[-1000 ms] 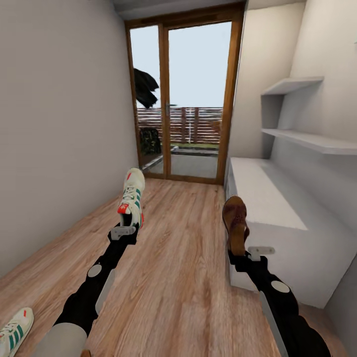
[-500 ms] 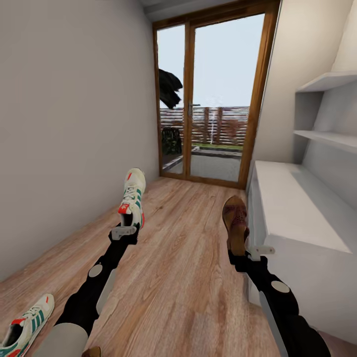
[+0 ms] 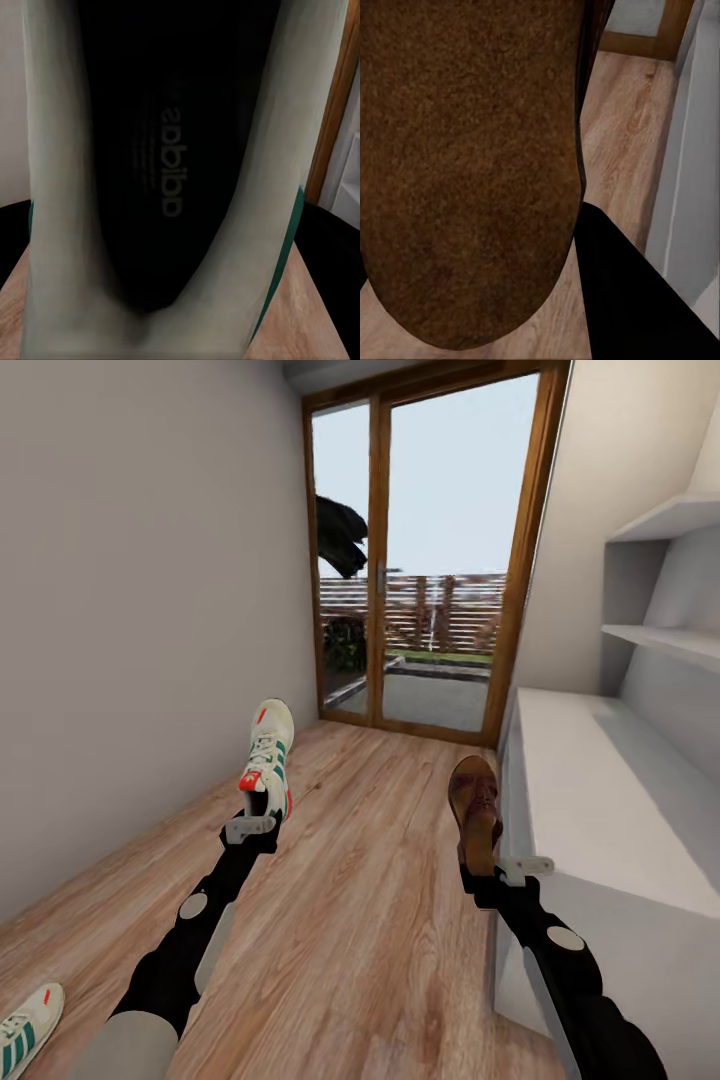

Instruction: Pick up the two gym shoes and the two sandals from the corridor floor and place them onto the hallstand (shoe rack) in the corridor, making sure they are on the rack and not on the floor. Arrange them so the two gym shoes are next to each other and the two sandals are next to each other.

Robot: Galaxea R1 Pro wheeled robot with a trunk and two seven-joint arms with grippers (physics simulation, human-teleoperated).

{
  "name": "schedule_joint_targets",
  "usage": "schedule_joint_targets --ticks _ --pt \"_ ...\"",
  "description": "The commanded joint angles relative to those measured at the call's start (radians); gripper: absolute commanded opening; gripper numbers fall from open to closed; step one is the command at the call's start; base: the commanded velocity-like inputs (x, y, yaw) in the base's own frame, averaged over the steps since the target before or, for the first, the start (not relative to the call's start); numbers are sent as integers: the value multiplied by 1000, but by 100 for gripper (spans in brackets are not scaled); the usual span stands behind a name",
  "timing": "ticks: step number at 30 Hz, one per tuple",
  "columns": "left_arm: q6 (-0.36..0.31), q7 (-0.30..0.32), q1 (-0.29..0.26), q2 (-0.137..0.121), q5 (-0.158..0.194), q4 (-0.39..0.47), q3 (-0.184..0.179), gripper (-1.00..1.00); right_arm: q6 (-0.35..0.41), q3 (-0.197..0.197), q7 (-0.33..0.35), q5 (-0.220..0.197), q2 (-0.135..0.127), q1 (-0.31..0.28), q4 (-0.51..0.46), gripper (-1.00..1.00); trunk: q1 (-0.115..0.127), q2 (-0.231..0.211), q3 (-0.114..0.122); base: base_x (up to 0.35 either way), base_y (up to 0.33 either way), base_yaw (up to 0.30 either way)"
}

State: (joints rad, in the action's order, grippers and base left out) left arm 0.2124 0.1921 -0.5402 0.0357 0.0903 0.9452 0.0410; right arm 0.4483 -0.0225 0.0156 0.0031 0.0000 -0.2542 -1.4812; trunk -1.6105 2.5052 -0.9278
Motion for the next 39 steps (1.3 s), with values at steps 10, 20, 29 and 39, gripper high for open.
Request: schedule_joint_targets --ticks 10,20,29,39 --pt "-1 9 -1 1 9 0 3 -100 6 -1 0 -3 0 0 -2 -100 0 0 -11 335 -52 150" --pt "-1 9 -1 1 9 0 3 -100 6 -1 0 -3 0 0 -2 -100 0 0 -12 182 0 12" --pt "-1 9 -1 1 9 0 3 -100 6 -1 0 -3 0 0 -2 -100 0 0 -13 343 0 22" --pt "-1 9 0 1 9 0 3 -100 6 -1 0 -3 0 0 -2 -100 0 0 -19 204 0 83"
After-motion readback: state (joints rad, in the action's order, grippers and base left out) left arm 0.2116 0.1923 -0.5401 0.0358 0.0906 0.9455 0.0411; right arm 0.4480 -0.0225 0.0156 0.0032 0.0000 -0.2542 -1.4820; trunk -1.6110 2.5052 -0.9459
